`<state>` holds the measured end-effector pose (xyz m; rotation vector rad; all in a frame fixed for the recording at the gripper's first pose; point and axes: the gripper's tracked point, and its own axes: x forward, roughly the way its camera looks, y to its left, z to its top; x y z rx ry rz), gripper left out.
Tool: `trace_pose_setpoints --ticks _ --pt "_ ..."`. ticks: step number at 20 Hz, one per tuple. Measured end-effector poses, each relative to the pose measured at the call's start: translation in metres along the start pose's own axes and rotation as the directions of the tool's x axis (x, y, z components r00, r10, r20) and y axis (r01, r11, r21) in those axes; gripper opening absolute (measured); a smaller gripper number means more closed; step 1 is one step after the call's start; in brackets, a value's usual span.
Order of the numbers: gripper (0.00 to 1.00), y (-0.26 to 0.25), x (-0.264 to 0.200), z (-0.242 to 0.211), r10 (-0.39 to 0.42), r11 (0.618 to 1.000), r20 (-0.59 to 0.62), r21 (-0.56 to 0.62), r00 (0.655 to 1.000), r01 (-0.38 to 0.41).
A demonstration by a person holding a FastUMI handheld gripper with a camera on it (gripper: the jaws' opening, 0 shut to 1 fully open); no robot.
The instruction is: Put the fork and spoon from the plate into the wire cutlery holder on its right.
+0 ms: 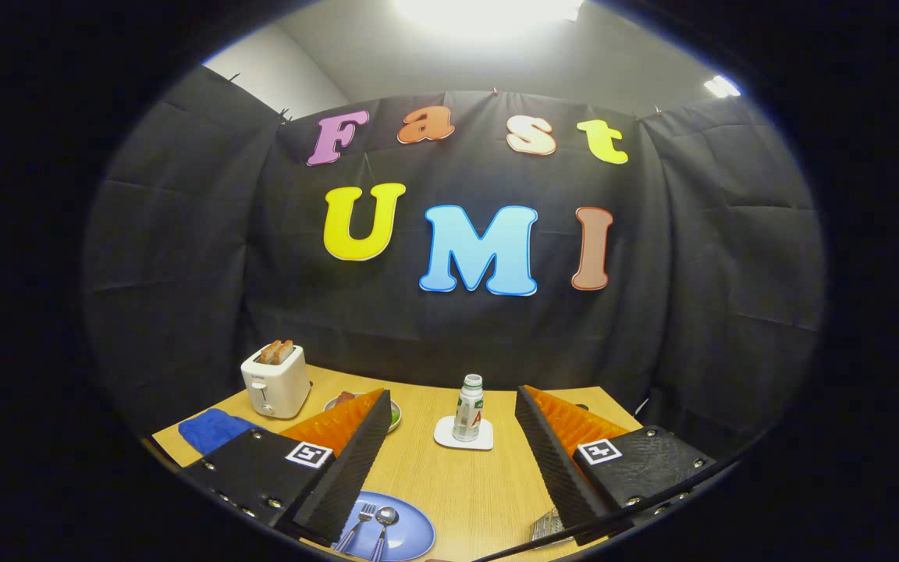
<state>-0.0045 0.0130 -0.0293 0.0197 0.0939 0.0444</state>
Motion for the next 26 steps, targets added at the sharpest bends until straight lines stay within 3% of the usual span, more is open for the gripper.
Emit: trace_pose_setpoints --ticks 11,18,26 --pt "0.99 0.033 0.001 -0.091 0.084 0.996 -0.276 0.047 0.957 -0.074" --pt "0.99 0.059 -0.014 -0.188 0.114 0.993 -0.574 0.048 0.811 -0.105" --pt "0.97 0.076 -0.029 -0.259 0.126 0.989 -0.744 0.04 0.656 -0.145"
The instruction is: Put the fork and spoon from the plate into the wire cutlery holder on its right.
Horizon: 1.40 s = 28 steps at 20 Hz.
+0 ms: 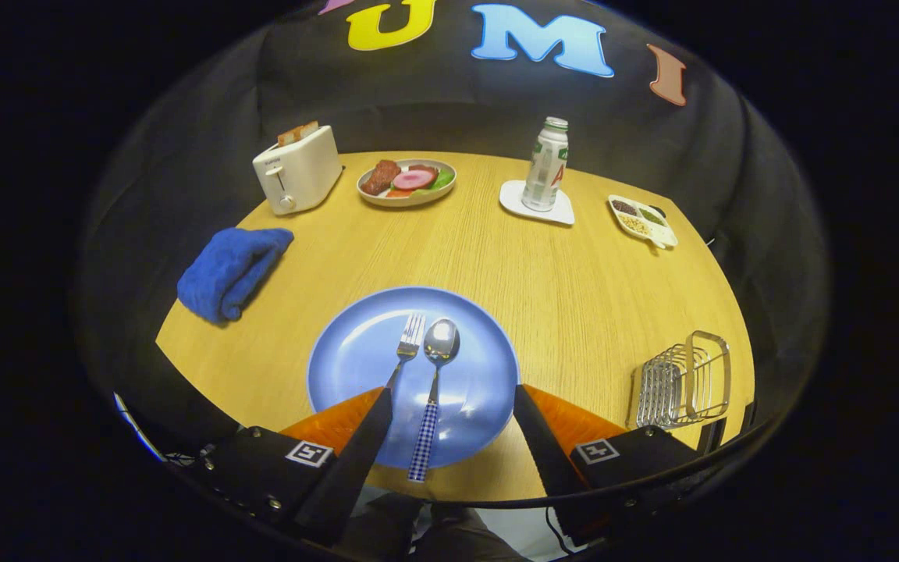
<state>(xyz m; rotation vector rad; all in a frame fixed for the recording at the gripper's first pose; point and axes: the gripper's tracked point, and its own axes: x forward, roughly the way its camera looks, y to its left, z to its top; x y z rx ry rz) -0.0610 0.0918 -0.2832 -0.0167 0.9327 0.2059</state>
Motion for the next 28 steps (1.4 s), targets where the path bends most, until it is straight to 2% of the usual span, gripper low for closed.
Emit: trace_pose_setpoints --ticks 3,5,8,10,14,16,20,21,28 --pt "0.94 0.003 0.01 -0.018 0.006 1.0 -0.083 -0.01 0.997 -0.007" --pt "0.82 0.006 0.016 -0.029 0.017 1.0 -0.14 -0.012 0.99 -0.019" --pt "0.81 0.011 0.019 -0.041 0.028 0.999 -0.221 -0.018 0.975 -0.033" --pt "0.53 0.014 0.029 -0.051 0.041 0.999 -0.272 -0.005 0.961 -0.044" --pt "0.53 0.021 0.044 -0.069 0.062 0.998 -0.363 0.005 0.93 -0.065" --pt "0.19 0.024 0.034 -0.063 0.082 0.997 -0.402 0.033 0.912 -0.076" --pt "0.2 0.017 0.03 -0.057 0.077 0.997 -0.4 0.028 0.913 -0.072" --pt "0.07 0.013 0.034 -0.062 0.063 0.998 -0.417 -0.003 0.907 -0.07" --pt "0.07 -0.024 0.002 -0.03 0.019 0.992 -0.365 -0.11 0.931 -0.064"
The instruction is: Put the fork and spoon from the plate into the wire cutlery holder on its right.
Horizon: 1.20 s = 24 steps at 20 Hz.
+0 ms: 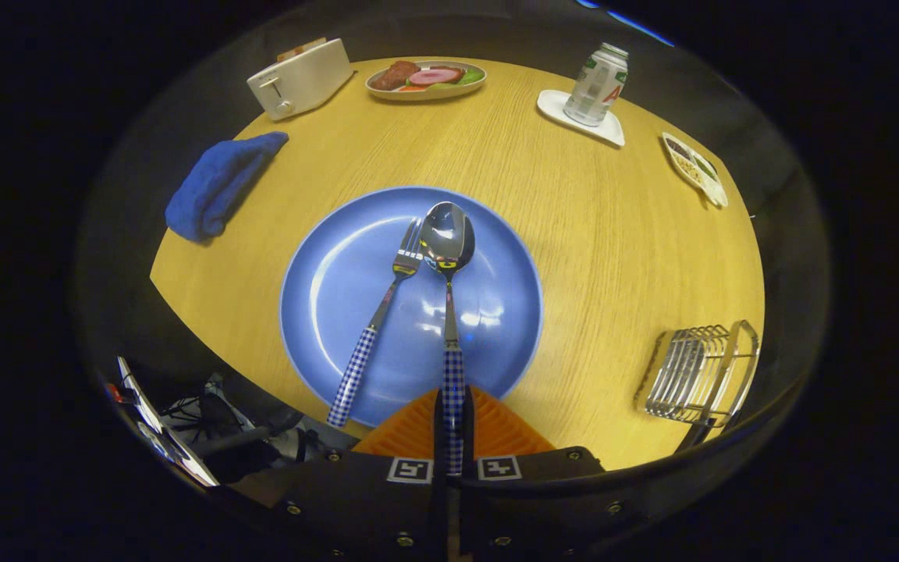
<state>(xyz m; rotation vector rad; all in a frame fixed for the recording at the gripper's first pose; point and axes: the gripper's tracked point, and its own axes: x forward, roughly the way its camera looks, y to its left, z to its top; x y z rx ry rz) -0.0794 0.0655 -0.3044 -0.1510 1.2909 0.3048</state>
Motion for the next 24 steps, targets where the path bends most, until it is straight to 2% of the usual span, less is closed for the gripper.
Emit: trace_pose_setpoints --ticks 2,6,14,17,24 --pt "0.07 -0.015 -0.014 -0.003 -0.01 1.0 0.002 -0.013 1.0 0.01" --pt "0.07 -0.036 -0.036 -0.007 0.007 0.999 0.022 0.038 1.0 -0.008" --pt "0.07 -0.091 -0.078 -0.029 -0.04 0.994 0.039 0.104 0.998 0.035" --pt "0.07 -0.11 -0.091 -0.042 -0.058 0.993 0.019 0.101 0.998 0.056" --pt "0.07 -0.169 -0.111 -0.077 -0.096 0.993 -0.113 0.056 0.989 0.103"
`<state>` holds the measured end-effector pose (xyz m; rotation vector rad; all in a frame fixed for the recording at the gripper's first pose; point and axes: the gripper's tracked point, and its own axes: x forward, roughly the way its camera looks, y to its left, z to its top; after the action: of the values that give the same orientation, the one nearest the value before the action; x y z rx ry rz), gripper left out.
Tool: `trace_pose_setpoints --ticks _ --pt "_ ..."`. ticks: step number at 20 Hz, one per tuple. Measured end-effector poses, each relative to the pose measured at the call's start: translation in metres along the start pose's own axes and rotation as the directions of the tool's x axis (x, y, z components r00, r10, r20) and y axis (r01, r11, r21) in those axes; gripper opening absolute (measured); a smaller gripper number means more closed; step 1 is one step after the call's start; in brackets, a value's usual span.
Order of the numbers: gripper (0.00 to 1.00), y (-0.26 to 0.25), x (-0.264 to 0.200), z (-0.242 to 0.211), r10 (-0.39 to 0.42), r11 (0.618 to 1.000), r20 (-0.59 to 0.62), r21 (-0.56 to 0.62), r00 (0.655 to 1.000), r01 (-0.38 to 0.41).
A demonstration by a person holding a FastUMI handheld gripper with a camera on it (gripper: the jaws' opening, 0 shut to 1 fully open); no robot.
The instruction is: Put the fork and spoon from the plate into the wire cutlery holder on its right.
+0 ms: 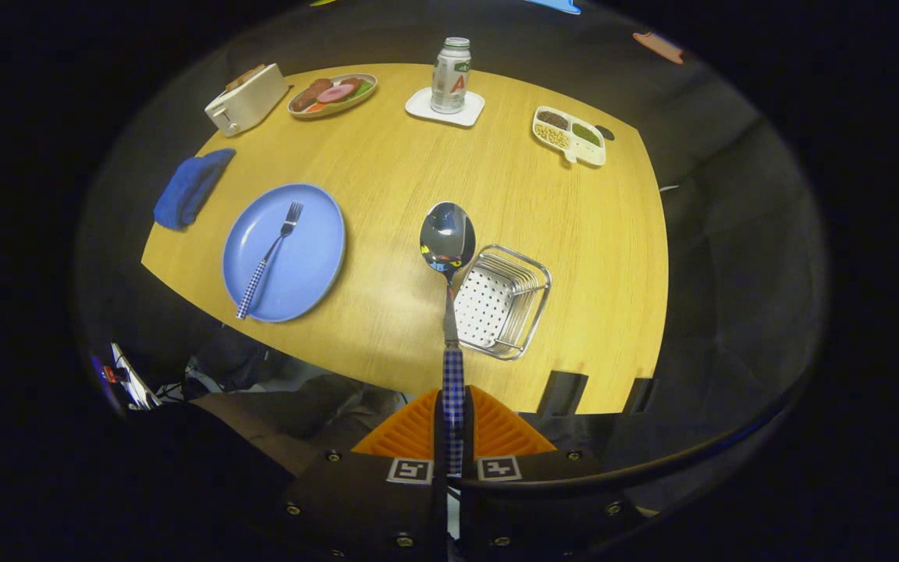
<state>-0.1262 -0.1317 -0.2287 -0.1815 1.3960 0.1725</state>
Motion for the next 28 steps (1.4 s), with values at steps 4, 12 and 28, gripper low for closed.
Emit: trace_pose_setpoints --ticks 4,12,28 --pt "0.07 -0.02 -0.003 -0.013 -0.018 1.0 -0.051 -0.019 0.999 0.017" --pt "0.07 -0.046 0.013 -0.03 -0.009 0.997 -0.225 -0.079 0.974 -0.009" --pt "0.14 -0.053 0.049 0.008 -0.058 0.977 -0.5 -0.207 0.864 -0.054"
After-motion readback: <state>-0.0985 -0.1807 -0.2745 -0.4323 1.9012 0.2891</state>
